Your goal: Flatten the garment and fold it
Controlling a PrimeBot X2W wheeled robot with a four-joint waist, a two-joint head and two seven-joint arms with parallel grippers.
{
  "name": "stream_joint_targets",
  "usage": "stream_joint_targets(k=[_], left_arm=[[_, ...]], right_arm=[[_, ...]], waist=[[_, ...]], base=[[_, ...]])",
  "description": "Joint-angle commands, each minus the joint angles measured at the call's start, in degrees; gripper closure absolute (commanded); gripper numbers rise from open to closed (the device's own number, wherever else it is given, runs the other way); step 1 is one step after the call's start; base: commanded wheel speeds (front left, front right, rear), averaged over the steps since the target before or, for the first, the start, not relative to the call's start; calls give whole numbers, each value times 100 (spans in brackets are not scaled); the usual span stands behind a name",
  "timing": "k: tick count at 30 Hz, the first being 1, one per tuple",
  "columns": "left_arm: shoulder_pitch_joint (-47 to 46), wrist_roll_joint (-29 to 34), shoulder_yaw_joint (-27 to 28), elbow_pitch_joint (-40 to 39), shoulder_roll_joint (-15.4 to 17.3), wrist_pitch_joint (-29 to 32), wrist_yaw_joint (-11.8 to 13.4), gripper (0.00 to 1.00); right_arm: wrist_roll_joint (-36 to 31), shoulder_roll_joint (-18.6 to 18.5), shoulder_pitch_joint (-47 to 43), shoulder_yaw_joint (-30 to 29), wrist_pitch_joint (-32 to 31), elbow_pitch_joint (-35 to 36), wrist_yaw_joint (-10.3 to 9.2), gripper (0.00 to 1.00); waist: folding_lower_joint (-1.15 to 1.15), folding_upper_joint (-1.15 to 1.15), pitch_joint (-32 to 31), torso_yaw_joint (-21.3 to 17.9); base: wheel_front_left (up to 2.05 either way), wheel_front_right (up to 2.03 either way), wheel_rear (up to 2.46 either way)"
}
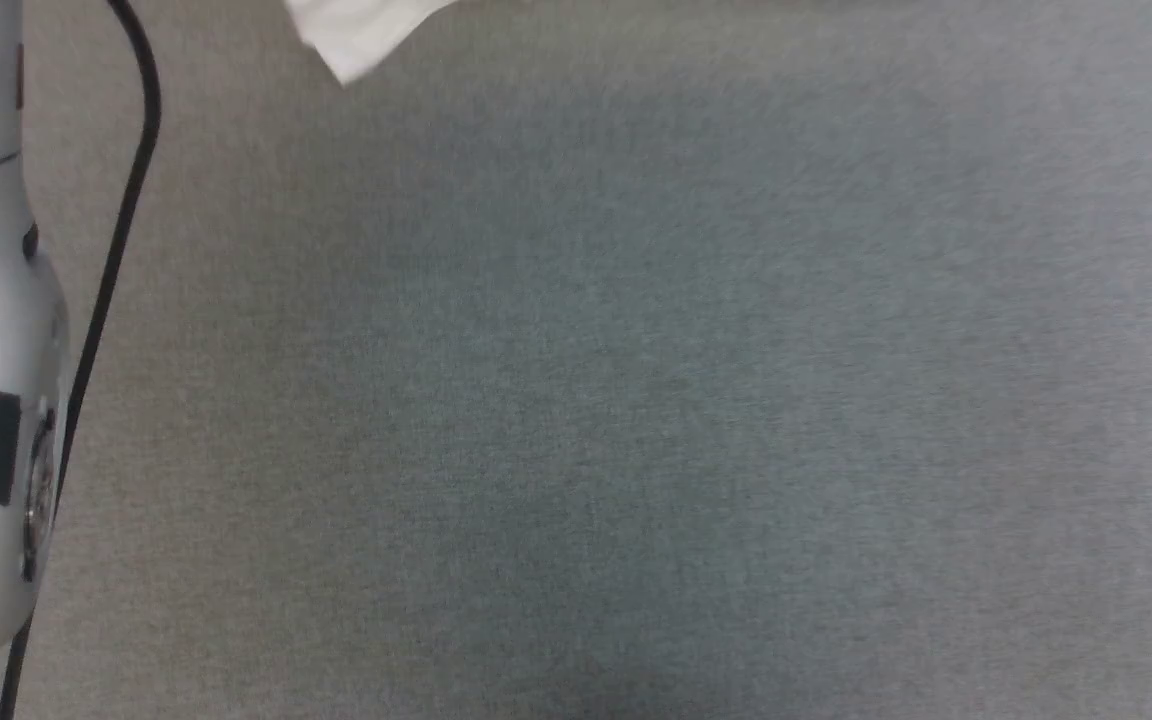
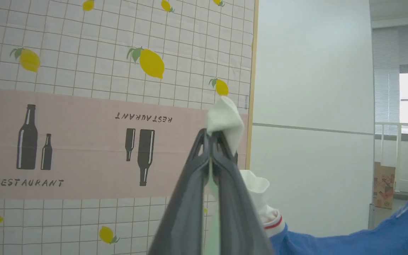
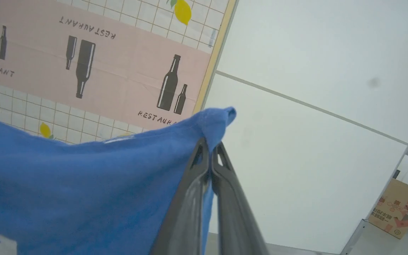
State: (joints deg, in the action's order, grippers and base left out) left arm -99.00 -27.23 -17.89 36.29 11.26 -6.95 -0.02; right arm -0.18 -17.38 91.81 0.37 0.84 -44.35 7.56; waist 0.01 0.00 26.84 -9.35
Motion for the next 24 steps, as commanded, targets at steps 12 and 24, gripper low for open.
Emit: stream_joint_targets(k=[12, 24], left_arm=[[1198, -595, -47, -716, 394, -386, -651, 100], [4494, -1558, 212, -4259, 1084, 559, -86, 100]], right_arm=[[588, -730, -750, 721, 1158, -108, -8, 100], [2678, -1757, -3381, 711, 868, 2039, -8, 100]], waist=[[-1, 0, 966, 532], [-1, 0, 218, 650]], base=[[0, 0, 0], [0, 0, 0]])
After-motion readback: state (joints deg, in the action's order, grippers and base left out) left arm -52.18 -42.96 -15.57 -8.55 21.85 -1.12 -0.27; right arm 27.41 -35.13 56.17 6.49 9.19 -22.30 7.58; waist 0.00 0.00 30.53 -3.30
